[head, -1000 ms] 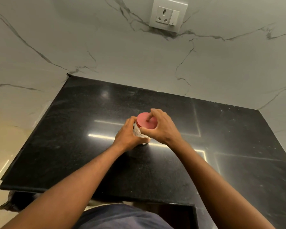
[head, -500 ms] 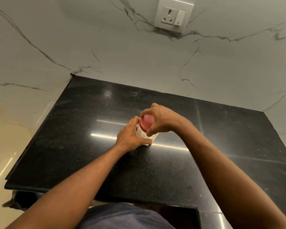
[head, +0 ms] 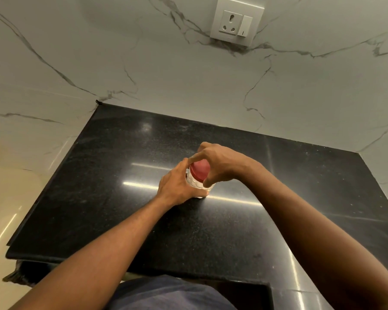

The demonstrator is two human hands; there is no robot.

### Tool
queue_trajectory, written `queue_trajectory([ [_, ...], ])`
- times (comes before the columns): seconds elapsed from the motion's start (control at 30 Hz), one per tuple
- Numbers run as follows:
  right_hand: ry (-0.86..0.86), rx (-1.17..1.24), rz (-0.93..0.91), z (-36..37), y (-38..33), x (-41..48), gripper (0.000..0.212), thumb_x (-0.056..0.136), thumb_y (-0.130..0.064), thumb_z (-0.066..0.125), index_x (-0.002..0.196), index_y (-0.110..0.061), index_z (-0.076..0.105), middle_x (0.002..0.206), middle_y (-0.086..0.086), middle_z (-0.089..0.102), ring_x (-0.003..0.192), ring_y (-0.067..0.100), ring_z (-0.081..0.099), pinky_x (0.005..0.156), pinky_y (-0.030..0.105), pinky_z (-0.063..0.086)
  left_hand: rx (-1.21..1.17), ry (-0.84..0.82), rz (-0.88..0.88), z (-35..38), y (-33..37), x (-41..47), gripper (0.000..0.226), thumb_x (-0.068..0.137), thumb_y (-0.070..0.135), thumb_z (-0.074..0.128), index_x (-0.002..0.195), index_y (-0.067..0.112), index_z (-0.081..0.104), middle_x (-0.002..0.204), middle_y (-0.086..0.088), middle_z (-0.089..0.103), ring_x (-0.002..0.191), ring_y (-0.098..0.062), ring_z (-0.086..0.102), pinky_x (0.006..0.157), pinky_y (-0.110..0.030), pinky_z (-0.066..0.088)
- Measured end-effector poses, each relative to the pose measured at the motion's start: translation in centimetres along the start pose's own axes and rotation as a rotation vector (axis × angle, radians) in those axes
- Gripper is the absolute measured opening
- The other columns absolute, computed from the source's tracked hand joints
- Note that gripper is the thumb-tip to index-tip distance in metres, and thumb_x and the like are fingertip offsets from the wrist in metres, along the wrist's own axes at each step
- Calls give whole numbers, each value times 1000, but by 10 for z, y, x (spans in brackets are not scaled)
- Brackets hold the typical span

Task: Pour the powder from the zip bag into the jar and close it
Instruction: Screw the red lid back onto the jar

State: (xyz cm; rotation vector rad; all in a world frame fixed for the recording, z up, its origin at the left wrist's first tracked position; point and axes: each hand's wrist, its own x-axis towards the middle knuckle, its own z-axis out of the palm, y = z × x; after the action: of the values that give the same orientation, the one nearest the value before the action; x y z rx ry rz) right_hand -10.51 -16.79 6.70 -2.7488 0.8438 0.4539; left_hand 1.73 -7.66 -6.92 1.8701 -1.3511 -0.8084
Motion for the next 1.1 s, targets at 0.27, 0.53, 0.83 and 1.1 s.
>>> queue_trajectory([
  [0.27, 52, -29, -32, -12, 5, -7, 78, 73, -24, 92, 143, -34, 58, 141, 0, 48, 128, 25, 48, 87, 30, 47, 12, -34, 17, -7, 2, 2, 104, 47, 73, 89, 134, 48, 36, 137, 11, 66, 122, -21, 66, 93, -41, 52],
  [0.53, 41, -70, 49, 0, 2, 6, 79, 72, -55, 87, 142, -31, 58, 122, -2, 58, 104, 17, 55, 70, 23, 41, 48, -35, 10, -7, 3, 1, 96, 49, 74, 88, 126, 50, 36, 135, 13, 65, 122, -21, 65, 97, -46, 53],
  [0.83, 25, -141, 200, -1, -10, 24, 83, 69, -66, 83, 133, -19, 61, 111, 4, 69, 92, 24, 65, 61, 24, 44, 21, -39, -15, -10, 6, 0, 86, 46, 76, 88, 113, 51, 41, 117, 22, 66, 109, -16, 67, 87, -40, 57],
  [1.1, 10, -151, 0, 7, 8, 13, 89, 67, -49, 92, 146, -36, 54, 125, -1, 54, 107, 19, 55, 79, 31, 51, 28, -28, 7, -11, 7, -4, 103, 47, 77, 88, 132, 52, 37, 138, 13, 65, 123, -18, 64, 97, -43, 53],
])
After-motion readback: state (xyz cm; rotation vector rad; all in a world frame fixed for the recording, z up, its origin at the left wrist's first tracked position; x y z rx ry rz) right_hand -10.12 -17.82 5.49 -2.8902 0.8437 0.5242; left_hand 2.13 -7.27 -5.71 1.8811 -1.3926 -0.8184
